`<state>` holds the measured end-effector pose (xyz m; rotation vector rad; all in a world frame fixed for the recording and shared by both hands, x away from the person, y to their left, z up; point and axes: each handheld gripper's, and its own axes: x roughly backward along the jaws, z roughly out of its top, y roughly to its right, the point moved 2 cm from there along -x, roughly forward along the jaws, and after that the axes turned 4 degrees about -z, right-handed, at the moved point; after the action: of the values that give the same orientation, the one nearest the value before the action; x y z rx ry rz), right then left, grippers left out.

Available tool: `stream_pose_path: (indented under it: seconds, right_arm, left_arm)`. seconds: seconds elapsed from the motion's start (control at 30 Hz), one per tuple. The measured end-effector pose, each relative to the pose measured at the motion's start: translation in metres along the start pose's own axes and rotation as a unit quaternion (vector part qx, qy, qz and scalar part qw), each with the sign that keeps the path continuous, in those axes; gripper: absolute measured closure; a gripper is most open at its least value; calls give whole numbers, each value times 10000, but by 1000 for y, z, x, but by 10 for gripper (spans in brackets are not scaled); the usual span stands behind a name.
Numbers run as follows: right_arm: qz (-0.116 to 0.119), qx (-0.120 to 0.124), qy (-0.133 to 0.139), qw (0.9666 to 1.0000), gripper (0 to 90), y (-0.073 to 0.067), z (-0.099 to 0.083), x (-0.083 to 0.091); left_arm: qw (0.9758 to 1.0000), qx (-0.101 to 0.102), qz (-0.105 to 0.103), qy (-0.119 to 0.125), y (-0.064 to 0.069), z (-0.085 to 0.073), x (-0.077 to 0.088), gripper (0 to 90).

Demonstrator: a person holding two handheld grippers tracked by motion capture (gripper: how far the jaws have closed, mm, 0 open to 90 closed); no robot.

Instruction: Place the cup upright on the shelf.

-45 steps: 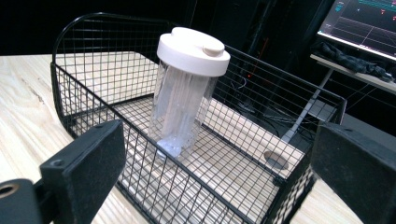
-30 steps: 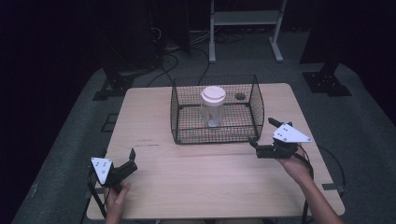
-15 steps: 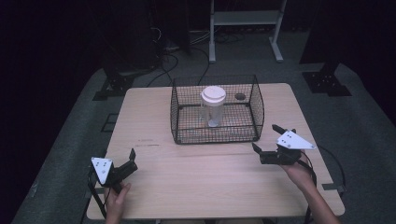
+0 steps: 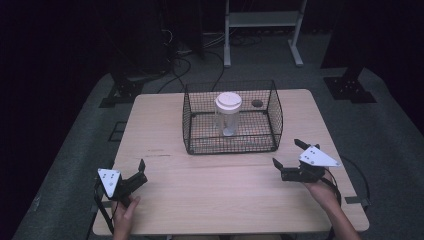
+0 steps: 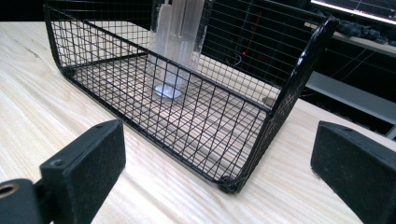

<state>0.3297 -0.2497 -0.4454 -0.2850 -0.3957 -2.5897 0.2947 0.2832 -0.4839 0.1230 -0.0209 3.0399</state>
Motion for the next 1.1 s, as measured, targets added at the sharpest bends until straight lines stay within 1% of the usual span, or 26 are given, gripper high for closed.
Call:
stream_pose_path:
  seconds: [0.23, 0.33, 0.37, 0.4, 0.63, 0.7, 1.03, 1.07, 1.1]
  right_arm:
    - [-18, -14, -54, 10000, 27, -1, -11, 5]
    - [-34, -83, -99, 9999, 27, 0, -17, 8]
    - [-34, -83, -99, 9999, 27, 0, -17, 8]
    - [-65, -76, -141, 9999, 27, 0, -21, 10]
    - [-98, -119, -156, 9998, 27, 0, -27, 16]
    - [-111, -141, -146, 9997, 28, 0, -28, 17]
    - [-92, -60, -206, 9997, 27, -8, -35, 25]
    - [-80, -141, -197, 9997, 27, -9, -38, 27]
    - [-84, -151, -198, 9997, 27, -10, -40, 28]
  left_arm:
    - [10000, 5, 2, 3, 0, 0, 0, 0]
    - [10000, 8, 3, 2, 0, 0, 0, 0]
    - [10000, 8, 3, 2, 0, 0, 0, 0]
    - [10000, 5, 5, 2, 0, 0, 0, 0]
    - [10000, 0, 3, -2, 0, 0, 0, 0]
    - [10000, -2, 5, -5, 0, 0, 0, 0]
    - [10000, 2, 4, -5, 0, 0, 0, 0]
    - [10000, -5, 2, -4, 0, 0, 0, 0]
    - [10000, -10, 7, -8, 0, 0, 0, 0]
